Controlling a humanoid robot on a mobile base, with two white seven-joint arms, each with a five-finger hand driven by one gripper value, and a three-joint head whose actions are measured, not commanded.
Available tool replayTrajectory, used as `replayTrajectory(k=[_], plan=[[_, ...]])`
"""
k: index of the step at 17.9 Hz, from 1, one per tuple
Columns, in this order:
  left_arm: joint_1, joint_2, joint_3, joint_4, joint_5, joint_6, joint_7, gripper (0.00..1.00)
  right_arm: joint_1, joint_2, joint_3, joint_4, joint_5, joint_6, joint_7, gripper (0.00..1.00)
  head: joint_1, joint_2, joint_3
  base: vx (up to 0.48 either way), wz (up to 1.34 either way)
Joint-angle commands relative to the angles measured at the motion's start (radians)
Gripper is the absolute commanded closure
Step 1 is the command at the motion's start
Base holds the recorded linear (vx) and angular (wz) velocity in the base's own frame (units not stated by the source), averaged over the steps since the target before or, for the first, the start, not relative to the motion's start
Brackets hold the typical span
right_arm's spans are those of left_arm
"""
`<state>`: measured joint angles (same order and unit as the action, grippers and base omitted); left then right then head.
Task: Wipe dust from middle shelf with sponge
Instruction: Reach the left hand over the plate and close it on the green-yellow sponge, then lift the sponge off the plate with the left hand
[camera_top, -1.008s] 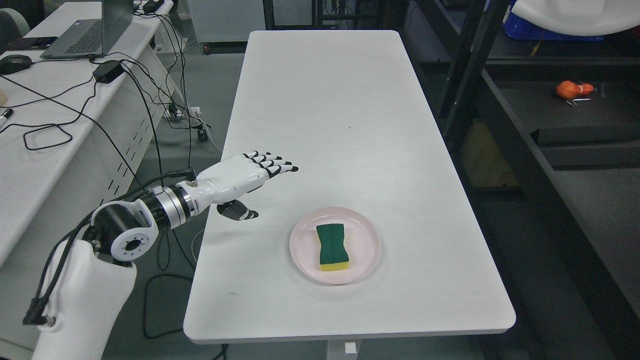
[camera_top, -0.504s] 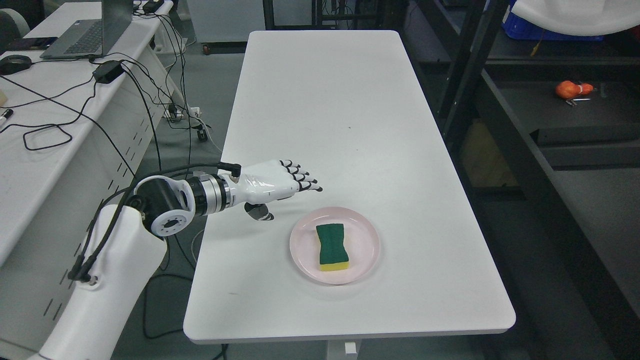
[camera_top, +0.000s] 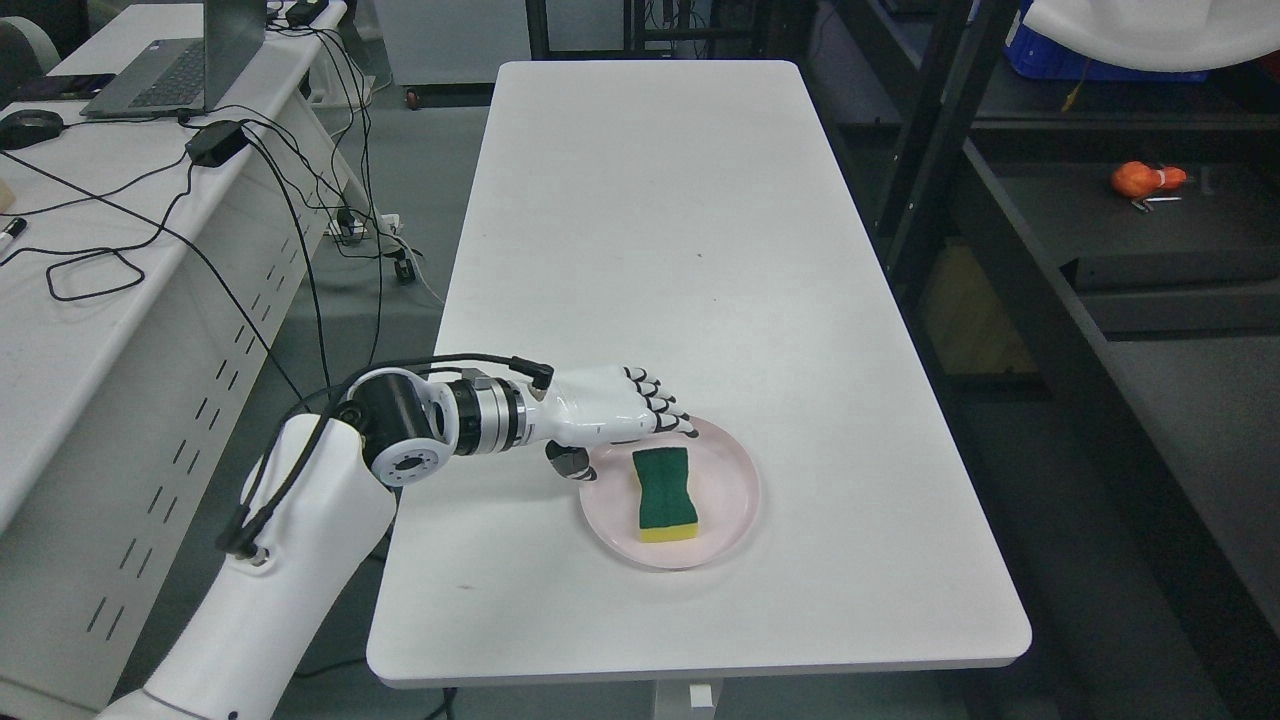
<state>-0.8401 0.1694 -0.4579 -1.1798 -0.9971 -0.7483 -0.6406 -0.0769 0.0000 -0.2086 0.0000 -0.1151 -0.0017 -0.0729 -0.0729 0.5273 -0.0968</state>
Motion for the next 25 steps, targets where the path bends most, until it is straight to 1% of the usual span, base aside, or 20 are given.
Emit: replayTrajectory(k=[1, 4, 6, 8, 12, 16, 19, 21, 23, 25], plan=[[0.013, -0.044, -0.051, 0.049, -0.003, -0.002, -0.002, 0.10, 0.000, -0.017, 0.000, -0.017, 0.000, 0.072, 0.001, 0.00, 0.0000, 0.000, 0.000, 0.000, 0.00], [0.036, -0.044, -0.047, 0.051, -0.005, 0.000, -0.002, 0.11, 0.000, -0.017, 0.000, -0.017, 0.000, 0.072, 0.001, 0.00, 0.0000, 0.000, 0.000, 0.000, 0.00], [0.036, -0.045, -0.042, 0.086, -0.005, -0.002, -0.002, 0.12, 0.000, -0.017, 0.000, -0.017, 0.000, 0.072, 0.001, 0.00, 0.0000, 0.000, 0.000, 0.000, 0.00], [0.035, -0.045, -0.030, 0.092, -0.005, -0.002, -0.002, 0.18, 0.000, -0.017, 0.000, -0.017, 0.000, 0.072, 0.001, 0.00, 0.0000, 0.000, 0.000, 0.000, 0.00], [0.033, -0.057, 0.022, 0.095, -0.005, -0.002, -0.002, 0.38, 0.000, -0.017, 0.000, -0.017, 0.000, 0.072, 0.001, 0.00, 0.0000, 0.000, 0.000, 0.000, 0.00], [0.035, -0.054, 0.076, 0.112, -0.005, -0.003, -0.011, 0.56, -0.001, -0.017, 0.000, -0.017, 0.000, 0.072, 0.001, 0.00, 0.0000, 0.000, 0.000, 0.000, 0.00], [0.035, -0.062, 0.180, 0.111, -0.003, -0.003, -0.011, 0.74, 0.000, -0.017, 0.000, -0.017, 0.000, 0.072, 0.001, 0.00, 0.0000, 0.000, 0.000, 0.000, 0.00], [0.030, -0.071, 0.247, 0.097, -0.002, -0.002, -0.010, 0.75, 0.000, -0.017, 0.000, -0.017, 0.000, 0.072, 0.001, 0.00, 0.0000, 0.000, 0.000, 0.000, 0.00], [0.027, -0.093, 0.348, 0.063, 0.002, -0.002, -0.010, 0.75, 0.000, -0.017, 0.000, -0.017, 0.000, 0.072, 0.001, 0.00, 0.0000, 0.000, 0.000, 0.000, 0.00], [0.026, -0.090, 0.415, 0.034, 0.018, -0.003, -0.011, 0.75, -0.001, -0.017, 0.000, -0.017, 0.000, 0.072, 0.001, 0.00, 0.0000, 0.000, 0.000, 0.000, 0.00]])
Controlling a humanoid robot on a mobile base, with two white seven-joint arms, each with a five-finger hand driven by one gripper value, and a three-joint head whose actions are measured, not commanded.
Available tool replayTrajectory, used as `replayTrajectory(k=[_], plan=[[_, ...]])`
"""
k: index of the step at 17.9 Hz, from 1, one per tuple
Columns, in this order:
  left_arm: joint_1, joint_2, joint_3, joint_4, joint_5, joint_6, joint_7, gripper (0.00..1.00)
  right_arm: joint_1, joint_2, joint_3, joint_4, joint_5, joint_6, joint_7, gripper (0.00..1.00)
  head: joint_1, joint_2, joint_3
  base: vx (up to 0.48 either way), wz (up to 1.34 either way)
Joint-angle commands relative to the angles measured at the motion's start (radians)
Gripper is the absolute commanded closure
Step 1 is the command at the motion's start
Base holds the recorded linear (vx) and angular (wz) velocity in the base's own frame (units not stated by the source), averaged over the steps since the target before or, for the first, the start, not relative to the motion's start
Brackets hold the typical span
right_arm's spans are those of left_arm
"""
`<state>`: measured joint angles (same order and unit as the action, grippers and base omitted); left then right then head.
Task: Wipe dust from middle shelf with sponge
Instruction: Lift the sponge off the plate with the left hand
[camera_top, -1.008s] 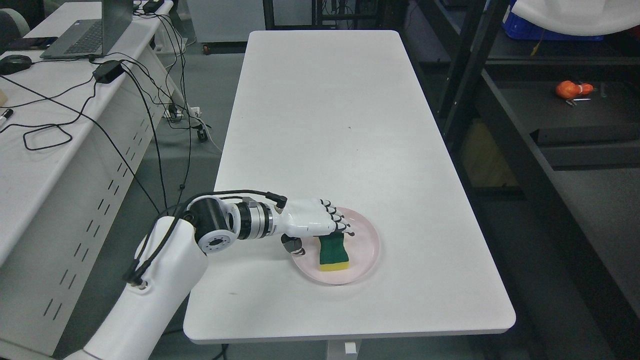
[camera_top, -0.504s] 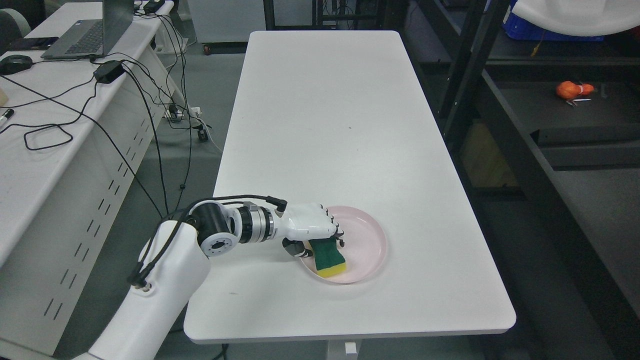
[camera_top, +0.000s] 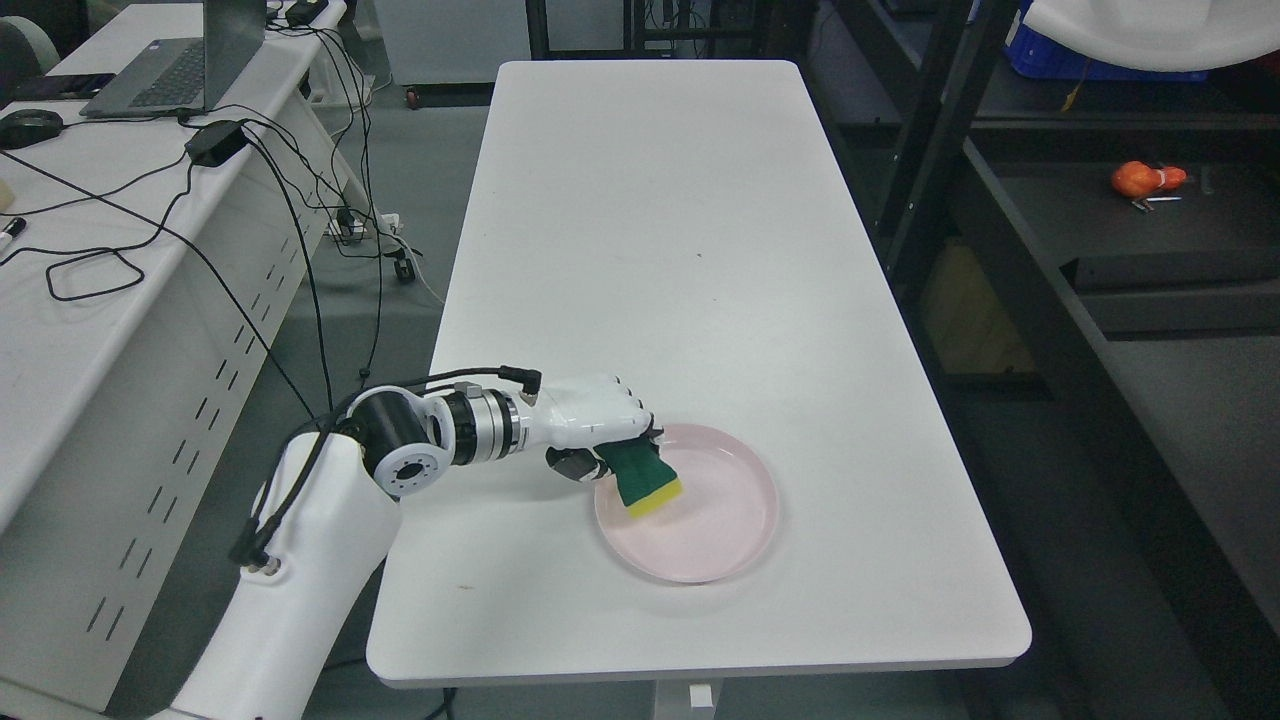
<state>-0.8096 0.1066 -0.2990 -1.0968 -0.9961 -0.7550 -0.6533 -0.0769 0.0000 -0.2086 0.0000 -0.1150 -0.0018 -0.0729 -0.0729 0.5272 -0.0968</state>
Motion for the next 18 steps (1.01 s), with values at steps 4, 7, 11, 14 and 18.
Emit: replayTrajectory(k=[4, 7, 11, 14, 18], plan=[[-0.005, -0.005, 0.336, -0.112, 0.218, -0.015, -0.009, 1.00, -0.001, -0.017, 0.000, -0.017, 0.000, 0.072, 0.001, 0.00, 0.0000, 0.000, 0.000, 0.000, 0.00], [0.006, -0.002, 0.337, -0.187, 0.221, -0.014, -0.054, 1.00, 0.000, -0.017, 0.000, -0.017, 0.000, 0.072, 0.001, 0.00, 0.0000, 0.000, 0.000, 0.000, 0.00], [-0.016, 0.001, 0.354, -0.248, 0.221, -0.012, -0.069, 1.00, 0.000, -0.017, 0.000, -0.017, 0.000, 0.074, 0.001, 0.00, 0.0000, 0.000, 0.000, 0.000, 0.00], [-0.043, 0.002, 0.377, -0.275, 0.223, -0.012, -0.072, 1.00, 0.000, -0.017, 0.000, -0.017, 0.000, 0.074, 0.001, 0.00, 0.0000, 0.000, 0.000, 0.008, 0.00], [-0.037, 0.010, 0.388, -0.281, 0.250, -0.020, -0.072, 0.99, 0.000, -0.017, 0.000, -0.017, 0.000, 0.072, 0.001, 0.00, 0.0000, 0.000, 0.000, -0.013, 0.00]])
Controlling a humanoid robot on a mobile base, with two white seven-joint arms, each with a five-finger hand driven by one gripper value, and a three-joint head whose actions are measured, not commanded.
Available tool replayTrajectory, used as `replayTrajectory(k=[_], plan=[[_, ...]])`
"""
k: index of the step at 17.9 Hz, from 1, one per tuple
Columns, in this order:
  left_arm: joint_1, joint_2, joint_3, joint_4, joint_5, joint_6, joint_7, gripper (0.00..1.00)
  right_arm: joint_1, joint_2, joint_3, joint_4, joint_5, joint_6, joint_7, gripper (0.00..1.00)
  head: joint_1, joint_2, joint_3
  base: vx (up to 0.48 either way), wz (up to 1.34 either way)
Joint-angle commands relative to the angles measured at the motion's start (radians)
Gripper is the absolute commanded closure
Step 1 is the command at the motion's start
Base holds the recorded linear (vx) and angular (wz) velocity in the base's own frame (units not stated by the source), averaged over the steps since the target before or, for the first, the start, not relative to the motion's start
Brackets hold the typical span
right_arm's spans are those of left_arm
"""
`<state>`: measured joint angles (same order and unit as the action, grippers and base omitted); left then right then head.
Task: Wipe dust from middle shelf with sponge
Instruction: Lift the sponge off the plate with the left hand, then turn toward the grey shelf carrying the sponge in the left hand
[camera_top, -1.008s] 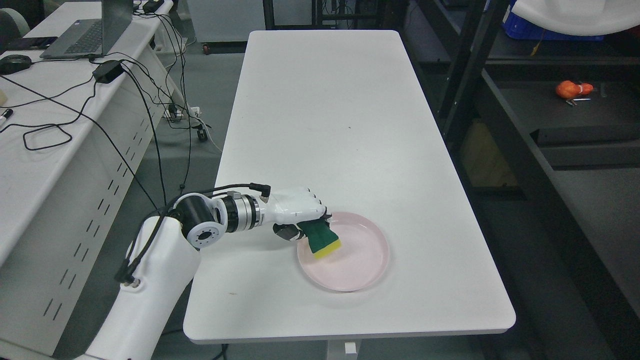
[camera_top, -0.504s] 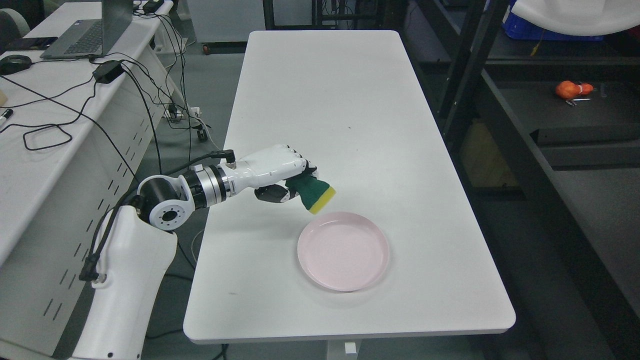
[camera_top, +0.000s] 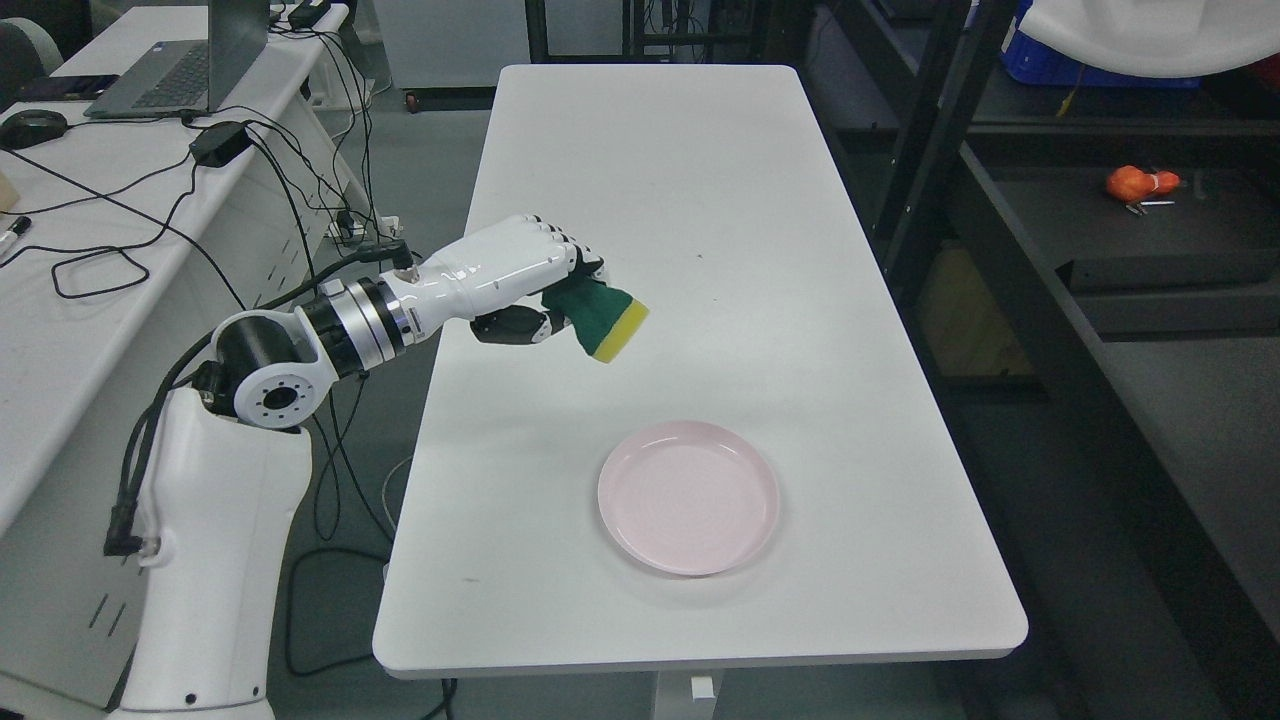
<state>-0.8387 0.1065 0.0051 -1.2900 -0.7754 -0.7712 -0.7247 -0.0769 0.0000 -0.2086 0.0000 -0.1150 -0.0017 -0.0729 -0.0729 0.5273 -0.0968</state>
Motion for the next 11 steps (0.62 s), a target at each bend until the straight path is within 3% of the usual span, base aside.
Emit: replayTrajectory(k=[1, 11], plan=[[-0.007, 0.007, 0.084, -0.089, 0.031, -0.003, -0.001, 0.99, 0.000, -0.017, 0.000, -0.017, 0.000, 0.072, -0.001, 0.00, 0.0000, 0.000, 0.000, -0.065, -0.03], [-0.003, -0.011, 0.073, -0.088, 0.034, 0.000, -0.001, 0.99, -0.001, -0.017, 0.000, -0.017, 0.000, 0.072, 0.001, 0.00, 0.0000, 0.000, 0.000, -0.156, -0.22]])
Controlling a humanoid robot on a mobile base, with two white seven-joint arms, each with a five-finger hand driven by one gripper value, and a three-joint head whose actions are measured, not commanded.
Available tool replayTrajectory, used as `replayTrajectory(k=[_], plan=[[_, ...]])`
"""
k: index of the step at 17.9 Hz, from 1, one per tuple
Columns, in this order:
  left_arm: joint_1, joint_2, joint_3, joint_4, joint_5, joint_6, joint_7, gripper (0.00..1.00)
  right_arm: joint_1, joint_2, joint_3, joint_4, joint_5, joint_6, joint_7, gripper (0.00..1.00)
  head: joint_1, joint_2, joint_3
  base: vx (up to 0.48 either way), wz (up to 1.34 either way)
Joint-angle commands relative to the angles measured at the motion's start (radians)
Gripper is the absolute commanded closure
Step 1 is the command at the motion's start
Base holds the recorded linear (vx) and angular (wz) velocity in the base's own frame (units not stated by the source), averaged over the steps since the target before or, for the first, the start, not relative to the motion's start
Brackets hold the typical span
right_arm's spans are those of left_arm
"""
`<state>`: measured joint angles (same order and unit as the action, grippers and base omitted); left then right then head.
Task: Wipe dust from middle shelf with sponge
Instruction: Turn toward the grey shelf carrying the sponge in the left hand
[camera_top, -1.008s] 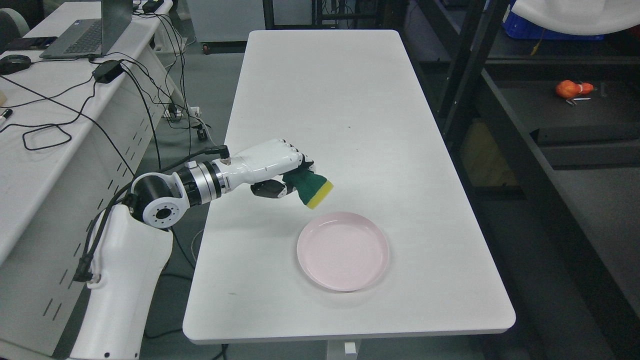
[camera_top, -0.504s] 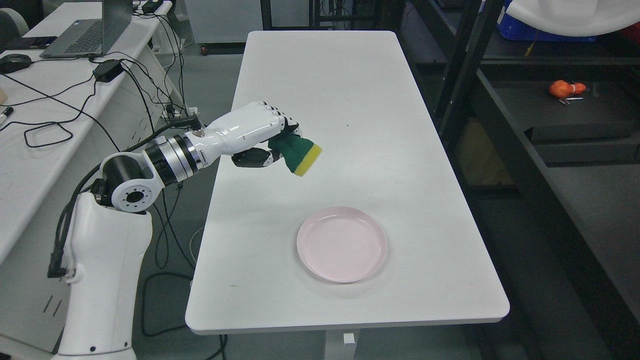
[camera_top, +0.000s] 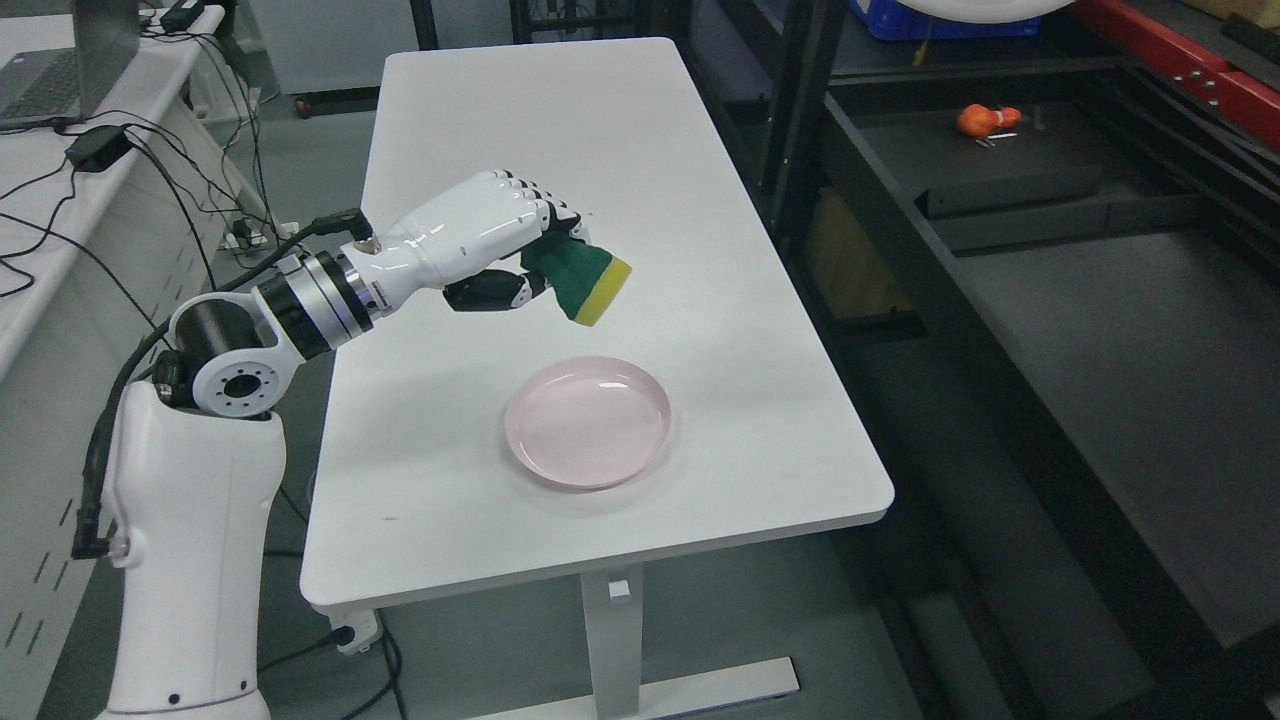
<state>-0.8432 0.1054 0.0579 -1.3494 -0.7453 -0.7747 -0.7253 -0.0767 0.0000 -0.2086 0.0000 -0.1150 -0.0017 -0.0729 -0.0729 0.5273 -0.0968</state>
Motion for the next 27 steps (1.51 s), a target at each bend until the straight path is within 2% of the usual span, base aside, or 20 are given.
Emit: replayTrajectory(k=[1, 5, 16, 24, 27], plan=[[0.001, -0.024, 0.019, -0.028, 0.004, 0.005, 0.000, 0.99, 0.000, -0.017, 0.000, -0.017, 0.000, 0.072, 0.001, 0.00, 0.0000, 0.000, 0.000, -0.192, -0.50], [-0.019, -0.042, 0.016, -0.027, 0.003, 0.006, -0.002, 0.99, 0.000, -0.017, 0.000, -0.017, 0.000, 0.072, 0.001, 0.00, 0.0000, 0.000, 0.000, -0.221, -0.54], [-0.017, -0.088, -0.116, -0.051, 0.035, 0.002, -0.017, 0.99, 0.000, -0.017, 0.000, -0.017, 0.000, 0.072, 0.001, 0.00, 0.0000, 0.000, 0.000, -0.271, -0.56], [-0.094, -0.088, -0.231, -0.065, 0.168, -0.001, -0.033, 0.99, 0.000, -0.017, 0.000, -0.017, 0.000, 0.072, 0.001, 0.00, 0.0000, 0.000, 0.000, -0.274, -0.78], [-0.128, -0.088, -0.250, -0.065, 0.176, -0.011, -0.033, 0.99, 0.000, -0.017, 0.000, -0.017, 0.000, 0.072, 0.001, 0.00, 0.0000, 0.000, 0.000, -0.227, -0.87]])
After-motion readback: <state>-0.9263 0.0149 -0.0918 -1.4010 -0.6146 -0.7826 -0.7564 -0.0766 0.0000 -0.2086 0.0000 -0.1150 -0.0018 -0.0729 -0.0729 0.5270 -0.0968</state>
